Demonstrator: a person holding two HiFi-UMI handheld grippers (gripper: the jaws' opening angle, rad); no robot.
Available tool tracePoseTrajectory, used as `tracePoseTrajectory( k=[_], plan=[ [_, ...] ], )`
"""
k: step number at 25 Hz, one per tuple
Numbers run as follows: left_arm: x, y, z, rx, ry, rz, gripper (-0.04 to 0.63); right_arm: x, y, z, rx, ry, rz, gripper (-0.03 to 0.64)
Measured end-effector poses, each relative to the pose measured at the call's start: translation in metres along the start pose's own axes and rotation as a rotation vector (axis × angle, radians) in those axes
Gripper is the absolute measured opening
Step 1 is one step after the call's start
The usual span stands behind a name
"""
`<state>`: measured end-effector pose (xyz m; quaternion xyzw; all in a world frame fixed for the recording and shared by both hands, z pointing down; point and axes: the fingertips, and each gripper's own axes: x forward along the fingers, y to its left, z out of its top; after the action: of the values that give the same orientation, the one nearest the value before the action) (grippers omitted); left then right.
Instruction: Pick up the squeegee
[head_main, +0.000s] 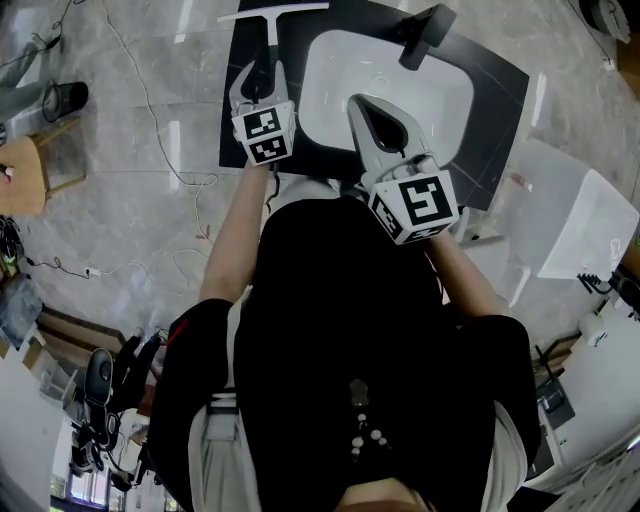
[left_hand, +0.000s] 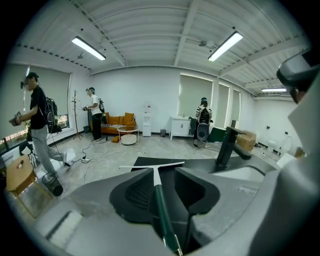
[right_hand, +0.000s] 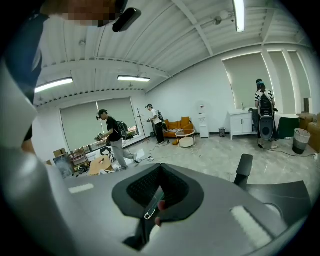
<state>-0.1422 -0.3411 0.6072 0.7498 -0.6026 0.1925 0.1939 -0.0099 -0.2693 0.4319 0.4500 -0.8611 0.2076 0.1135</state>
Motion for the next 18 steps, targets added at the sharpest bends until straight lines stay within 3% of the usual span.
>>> tracePoseTrajectory(
  k=[18],
  plan=[
    [0.079, 0.01, -0.05, -0.053, 0.195, 0.027, 0.158, 0.004, -0.047, -0.01, 0.028, 0.069, -0.057, 0.003]
  ],
)
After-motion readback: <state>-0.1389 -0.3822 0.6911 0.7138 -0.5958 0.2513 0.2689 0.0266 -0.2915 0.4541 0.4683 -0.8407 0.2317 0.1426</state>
